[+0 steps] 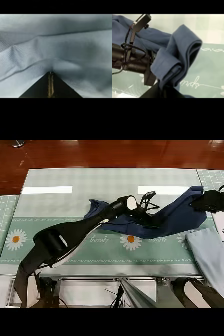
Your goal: Fold the shirts.
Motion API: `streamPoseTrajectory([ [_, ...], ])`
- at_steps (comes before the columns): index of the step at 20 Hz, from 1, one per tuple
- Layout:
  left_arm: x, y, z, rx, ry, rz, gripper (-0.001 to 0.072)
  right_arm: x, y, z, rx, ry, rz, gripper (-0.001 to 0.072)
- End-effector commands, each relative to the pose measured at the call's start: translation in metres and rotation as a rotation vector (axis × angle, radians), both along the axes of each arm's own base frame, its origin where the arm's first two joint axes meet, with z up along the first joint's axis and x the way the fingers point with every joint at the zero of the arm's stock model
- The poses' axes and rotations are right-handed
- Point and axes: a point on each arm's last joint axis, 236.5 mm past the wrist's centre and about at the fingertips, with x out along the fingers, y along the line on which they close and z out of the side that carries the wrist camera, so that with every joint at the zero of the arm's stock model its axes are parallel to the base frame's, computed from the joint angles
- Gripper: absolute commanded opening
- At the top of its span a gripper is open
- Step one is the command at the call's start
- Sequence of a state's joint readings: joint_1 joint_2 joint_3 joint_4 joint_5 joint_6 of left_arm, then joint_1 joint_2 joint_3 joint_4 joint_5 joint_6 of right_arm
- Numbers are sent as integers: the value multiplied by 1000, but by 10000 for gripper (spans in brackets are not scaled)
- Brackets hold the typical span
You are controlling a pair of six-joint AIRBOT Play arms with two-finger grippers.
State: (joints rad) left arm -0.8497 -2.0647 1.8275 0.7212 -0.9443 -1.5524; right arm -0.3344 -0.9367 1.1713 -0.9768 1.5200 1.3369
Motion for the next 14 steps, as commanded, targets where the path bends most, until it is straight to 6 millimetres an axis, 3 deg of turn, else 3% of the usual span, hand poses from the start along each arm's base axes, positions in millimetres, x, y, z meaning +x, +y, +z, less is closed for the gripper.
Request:
streamPoseTrajectory([
  [1,21,19,13,7,34,-15,19,-1,1,1,11,6,-15,30],
  [4,91,100,43,13,64,72,20,2,19,7,50,-10,15,30],
  [6,137,172,69,12,75,167,20,9,49,13,79,-54,81,30],
  [7,149,208,85,15,75,198,20,14,66,15,104,-69,108,30],
  [11,178,371,157,149,-128,416,20,36,142,9,216,-76,194,30],
  [14,163,478,212,249,-314,627,20,49,205,-8,252,-50,277,30],
])
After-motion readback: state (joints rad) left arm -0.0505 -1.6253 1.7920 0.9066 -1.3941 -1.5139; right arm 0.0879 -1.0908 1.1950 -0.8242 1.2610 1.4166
